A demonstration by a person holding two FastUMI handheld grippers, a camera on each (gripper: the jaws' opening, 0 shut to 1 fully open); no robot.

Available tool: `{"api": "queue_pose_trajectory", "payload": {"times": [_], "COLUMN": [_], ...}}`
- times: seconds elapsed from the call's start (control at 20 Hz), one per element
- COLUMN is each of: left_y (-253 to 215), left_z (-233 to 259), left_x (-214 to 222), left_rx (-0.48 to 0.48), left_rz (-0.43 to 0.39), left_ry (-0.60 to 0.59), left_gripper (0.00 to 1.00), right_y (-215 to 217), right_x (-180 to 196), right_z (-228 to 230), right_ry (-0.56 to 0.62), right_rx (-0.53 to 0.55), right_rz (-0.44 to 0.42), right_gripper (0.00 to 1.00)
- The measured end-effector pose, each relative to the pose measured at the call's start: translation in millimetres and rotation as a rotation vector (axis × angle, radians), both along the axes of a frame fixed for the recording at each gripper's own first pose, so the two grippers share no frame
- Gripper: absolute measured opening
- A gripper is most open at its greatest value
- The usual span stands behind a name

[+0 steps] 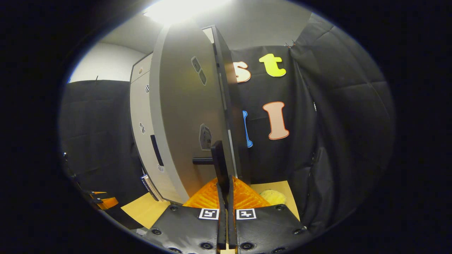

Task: Open the right door of the double-door shoe cabinet with the right hand, and open the left door with the left hand.

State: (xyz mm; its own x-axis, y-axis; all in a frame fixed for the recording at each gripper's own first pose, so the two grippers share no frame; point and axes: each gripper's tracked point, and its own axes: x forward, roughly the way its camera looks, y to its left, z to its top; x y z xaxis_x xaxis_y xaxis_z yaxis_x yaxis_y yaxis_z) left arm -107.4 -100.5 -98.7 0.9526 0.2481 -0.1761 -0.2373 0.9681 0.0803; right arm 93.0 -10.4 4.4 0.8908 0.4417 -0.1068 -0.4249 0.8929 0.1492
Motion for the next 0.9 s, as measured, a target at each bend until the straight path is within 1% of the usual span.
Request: {"api": "queue_pose_trajectory", "payload": {"times": [0.15,0.2,0.25,0.3,0.45,0.55,0.65,0.8,0.85,0.9], "left_y": [-3,-3,-3,-3,11,15,20,21,22,25], "left_z": [11,15,20,25,40,46,47,59,69,78], "left_x": [-13,-16,-18,-19,-18,-9,-1,11,16,20], "left_rx": [0.028,0.031,0.031,0.035,0.088,0.103,0.101,0.038,0.024,0.019], "left_rz": [0.06,0.073,0.077,0.075,0.067,0.03,-0.012,-0.103,-0.132,-0.162], "left_ry": [-0.007,-0.016,-0.026,-0.033,-0.05,-0.063,-0.064,-0.092,-0.115,-0.135], "left_gripper": [0.95,0.95,0.95,0.95,0.95,0.95,0.96,0.95,0.94,0.96], "right_y": [3,4,4,2,0,-3,-6,-13,-17,-21], "right_x": [0,-1,-2,-2,-2,-1,-2,0,-2,0], "right_z": [2,2,2,2,0,1,2,1,4,8], "right_ry": [-0.021,-0.026,-0.023,-0.025,-0.03,-0.028,0.0,0.044,0.047,0.04], "right_rx": [0.014,0.014,0.016,0.008,-0.02,-0.018,0.01,0.004,0.002,0.0], "right_rz": [0.029,0.032,0.028,0.019,-0.014,-0.044,-0.079,-0.162,-0.204,-0.248], "right_gripper": [0.04,0.0,0.04,0.04,0.04,0.04,0.04,0.02,0.0,0.0]}}
